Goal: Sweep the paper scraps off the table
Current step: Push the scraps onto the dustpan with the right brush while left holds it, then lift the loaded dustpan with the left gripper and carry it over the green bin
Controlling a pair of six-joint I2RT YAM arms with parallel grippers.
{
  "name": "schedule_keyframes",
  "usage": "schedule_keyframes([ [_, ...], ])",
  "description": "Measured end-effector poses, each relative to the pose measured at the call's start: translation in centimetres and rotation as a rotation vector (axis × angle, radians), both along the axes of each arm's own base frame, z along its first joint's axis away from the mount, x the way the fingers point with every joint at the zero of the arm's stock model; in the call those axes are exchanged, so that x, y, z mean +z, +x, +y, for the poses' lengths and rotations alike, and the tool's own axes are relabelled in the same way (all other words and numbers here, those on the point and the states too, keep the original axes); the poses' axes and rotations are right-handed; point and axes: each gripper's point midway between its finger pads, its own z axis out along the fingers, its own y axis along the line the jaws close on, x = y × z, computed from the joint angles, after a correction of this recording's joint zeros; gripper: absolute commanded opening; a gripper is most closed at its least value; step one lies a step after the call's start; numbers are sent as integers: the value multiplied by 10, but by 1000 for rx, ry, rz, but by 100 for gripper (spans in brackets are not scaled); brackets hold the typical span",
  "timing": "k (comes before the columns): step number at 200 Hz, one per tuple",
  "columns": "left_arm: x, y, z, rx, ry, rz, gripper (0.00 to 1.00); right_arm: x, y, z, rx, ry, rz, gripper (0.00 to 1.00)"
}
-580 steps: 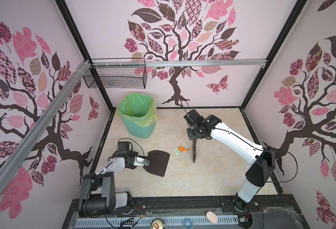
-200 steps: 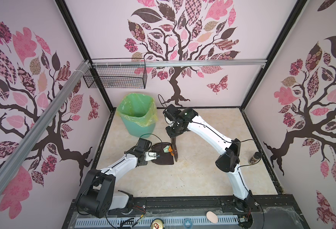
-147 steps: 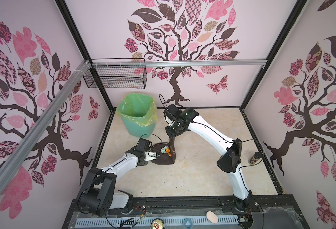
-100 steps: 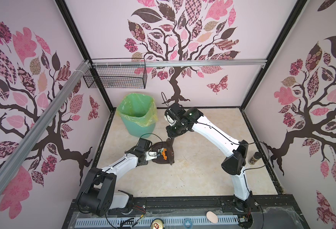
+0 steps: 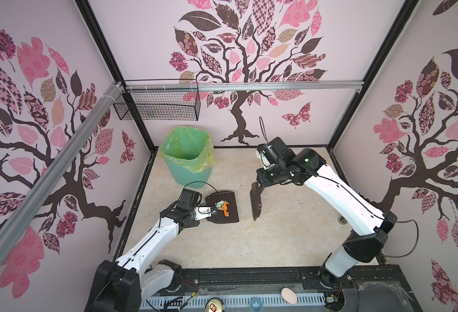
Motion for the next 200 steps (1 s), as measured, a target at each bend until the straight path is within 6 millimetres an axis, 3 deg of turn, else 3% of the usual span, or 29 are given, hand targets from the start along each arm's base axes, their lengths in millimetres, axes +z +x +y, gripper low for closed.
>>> schedule_keyframes([
  [23, 29, -7, 3, -18, 5, -17, 0, -12, 0, -19, -42, -22, 12, 0],
  [73, 85, -22, 24, -18, 42, 17, 0, -45, -3, -16, -29, -44, 58, 0],
  [115, 128, -14, 46, 31, 47, 52, 0, -51, 0, -12, -24, -29, 51, 0],
  [154, 154, -12, 48, 11, 63, 51, 0, -60, -2, -12, -21, -33, 64, 0],
  [200, 190, 8, 55, 35, 49, -7, 0, -65, -4, -13, -17, -27, 64, 0],
])
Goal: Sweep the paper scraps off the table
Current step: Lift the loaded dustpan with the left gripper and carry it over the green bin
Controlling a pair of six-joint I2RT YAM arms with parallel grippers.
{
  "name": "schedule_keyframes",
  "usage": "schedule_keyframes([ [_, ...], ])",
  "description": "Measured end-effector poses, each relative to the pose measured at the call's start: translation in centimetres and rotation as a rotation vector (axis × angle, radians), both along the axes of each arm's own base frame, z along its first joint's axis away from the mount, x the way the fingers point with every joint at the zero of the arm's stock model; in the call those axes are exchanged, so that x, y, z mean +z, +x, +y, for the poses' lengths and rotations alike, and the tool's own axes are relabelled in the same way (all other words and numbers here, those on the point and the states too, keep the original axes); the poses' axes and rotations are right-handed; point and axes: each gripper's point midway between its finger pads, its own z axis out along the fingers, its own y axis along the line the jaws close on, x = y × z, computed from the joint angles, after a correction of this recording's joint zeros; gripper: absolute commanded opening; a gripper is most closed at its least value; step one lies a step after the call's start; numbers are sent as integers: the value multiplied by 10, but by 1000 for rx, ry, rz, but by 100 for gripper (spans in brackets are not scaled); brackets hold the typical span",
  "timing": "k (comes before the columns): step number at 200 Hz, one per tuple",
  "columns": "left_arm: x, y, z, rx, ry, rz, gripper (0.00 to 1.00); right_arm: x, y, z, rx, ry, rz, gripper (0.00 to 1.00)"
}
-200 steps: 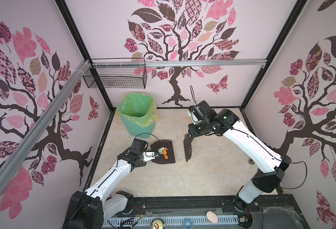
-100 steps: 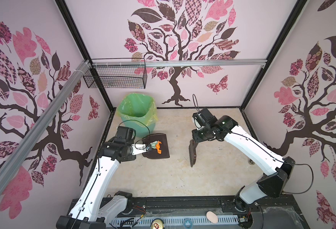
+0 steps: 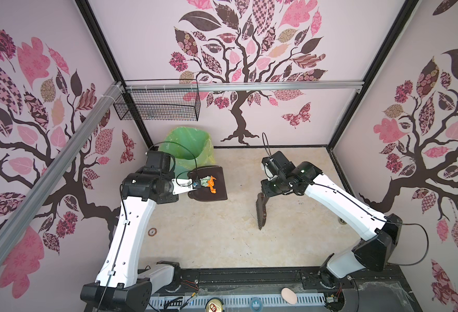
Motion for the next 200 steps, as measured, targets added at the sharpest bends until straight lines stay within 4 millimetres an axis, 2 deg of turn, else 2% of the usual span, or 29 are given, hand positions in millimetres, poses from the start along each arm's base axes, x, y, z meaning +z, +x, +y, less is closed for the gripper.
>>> schedule_keyframes([
  [43, 14, 18, 18, 48, -19, 10, 0, 3, 0, 0, 2, 9, -10, 0],
  [88, 32, 50, 42, 96, -55, 3, 0, 3, -2, 0, 5, 13, -8, 0],
  [138, 49, 102, 73, 141, -71, -13, 0, 3, -1, 1, 6, 19, -12, 0],
  [165, 46, 129, 90, 165, -64, -12, 0, -2, -1, 2, 7, 18, -7, 0],
  [200, 24, 150, 107, 170, 6, 33, 0, -9, -3, 1, 10, 14, 6, 0],
])
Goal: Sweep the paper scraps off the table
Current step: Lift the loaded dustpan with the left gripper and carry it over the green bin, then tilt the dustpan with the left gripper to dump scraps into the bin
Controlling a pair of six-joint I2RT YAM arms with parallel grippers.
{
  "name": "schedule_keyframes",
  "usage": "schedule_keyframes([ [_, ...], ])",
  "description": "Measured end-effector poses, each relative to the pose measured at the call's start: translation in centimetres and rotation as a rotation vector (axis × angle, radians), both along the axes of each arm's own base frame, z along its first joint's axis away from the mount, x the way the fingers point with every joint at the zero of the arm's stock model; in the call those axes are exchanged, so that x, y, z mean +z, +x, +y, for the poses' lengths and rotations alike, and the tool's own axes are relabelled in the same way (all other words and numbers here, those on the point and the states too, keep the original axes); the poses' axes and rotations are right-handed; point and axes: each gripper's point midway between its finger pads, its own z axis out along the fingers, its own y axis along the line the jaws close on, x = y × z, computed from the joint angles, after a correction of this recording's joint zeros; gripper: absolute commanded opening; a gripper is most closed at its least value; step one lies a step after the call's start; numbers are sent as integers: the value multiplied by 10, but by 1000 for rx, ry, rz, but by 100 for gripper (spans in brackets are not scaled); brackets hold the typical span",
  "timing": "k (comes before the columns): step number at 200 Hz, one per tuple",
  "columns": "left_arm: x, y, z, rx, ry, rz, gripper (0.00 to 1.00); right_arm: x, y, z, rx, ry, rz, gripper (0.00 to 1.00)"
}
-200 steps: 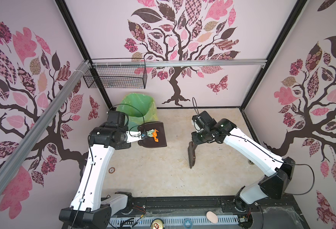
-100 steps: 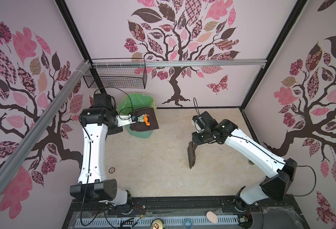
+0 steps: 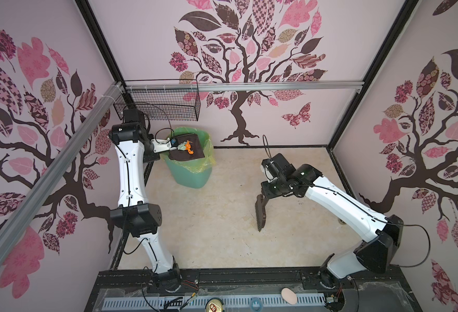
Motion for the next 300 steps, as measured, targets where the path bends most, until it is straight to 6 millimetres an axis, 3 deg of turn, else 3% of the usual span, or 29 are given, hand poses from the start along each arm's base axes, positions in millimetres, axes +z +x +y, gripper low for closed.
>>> schedule_keyframes([
  [28, -4, 15, 12, -8, 62, -3, 0, -8, -1, 0, 1, -4, 12, 0],
  [149, 38, 57, 42, -20, 303, -164, 0, -19, -1, 7, 2, 36, 19, 0],
  [228, 52, 83, 14, -158, 524, -257, 0, -19, -2, 6, -1, 51, 6, 0],
  [256, 58, 90, 15, -190, 608, -279, 0, -19, -2, 6, 0, 54, 4, 0],
  [300, 68, 84, 12, -193, 581, -269, 0, -19, -2, 6, -1, 53, 4, 0],
])
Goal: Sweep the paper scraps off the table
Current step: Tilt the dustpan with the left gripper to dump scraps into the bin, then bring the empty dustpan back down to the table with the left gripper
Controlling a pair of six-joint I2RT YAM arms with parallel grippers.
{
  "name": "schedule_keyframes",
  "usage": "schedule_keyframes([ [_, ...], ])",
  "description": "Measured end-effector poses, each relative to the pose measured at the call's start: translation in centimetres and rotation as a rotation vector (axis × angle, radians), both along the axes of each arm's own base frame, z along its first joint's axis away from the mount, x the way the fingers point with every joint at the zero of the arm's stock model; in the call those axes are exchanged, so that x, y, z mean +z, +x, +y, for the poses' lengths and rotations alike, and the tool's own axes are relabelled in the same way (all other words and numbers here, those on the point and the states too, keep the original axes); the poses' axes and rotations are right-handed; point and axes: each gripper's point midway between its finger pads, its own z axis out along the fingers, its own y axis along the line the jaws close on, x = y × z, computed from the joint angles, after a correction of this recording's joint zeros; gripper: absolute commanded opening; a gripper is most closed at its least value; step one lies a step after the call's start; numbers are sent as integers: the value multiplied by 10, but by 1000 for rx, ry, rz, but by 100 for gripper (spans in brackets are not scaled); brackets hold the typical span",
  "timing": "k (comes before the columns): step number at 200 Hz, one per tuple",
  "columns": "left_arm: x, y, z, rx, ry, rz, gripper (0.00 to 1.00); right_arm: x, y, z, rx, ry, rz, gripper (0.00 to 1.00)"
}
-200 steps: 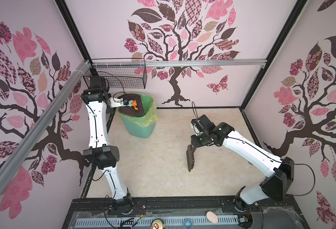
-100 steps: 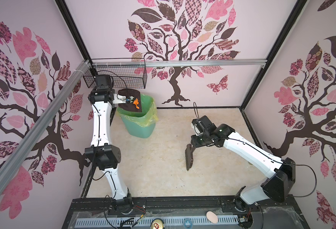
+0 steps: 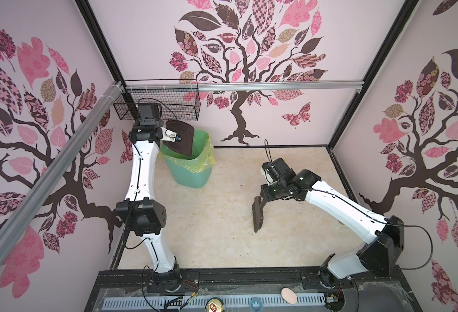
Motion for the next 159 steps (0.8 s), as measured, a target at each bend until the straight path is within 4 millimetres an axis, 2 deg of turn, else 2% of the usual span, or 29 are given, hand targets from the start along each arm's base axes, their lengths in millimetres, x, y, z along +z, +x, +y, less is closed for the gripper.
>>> schedule_keyframes([
  [13, 12, -8, -6, 3, -62, -6, 0, 0, 0, 0, 0, 0, 0, 0],
  [31, 23, -30, -17, 2, -160, -9, 0, 0, 0, 0, -1, -1, 0, 0],
  [54, 20, -67, -36, -26, -271, 28, 0, 0, 0, -1, -2, -4, -1, 0],
  [84, 11, -129, -60, -66, -377, 85, 0, -1, -1, -2, -4, -11, 3, 0],
  [99, 13, -149, -67, -76, -413, 87, 0, -1, -1, -3, -4, -12, 5, 0],
  [124, 14, -171, -75, -78, -485, 97, 0, 0, -2, -4, -5, -17, 9, 0],
  [147, -9, -199, -87, -67, -574, 162, 0, -1, -2, -5, -11, -22, 8, 0],
  [159, -36, -222, -96, -57, -627, 221, 0, 0, -2, -5, -12, -23, 8, 0],
])
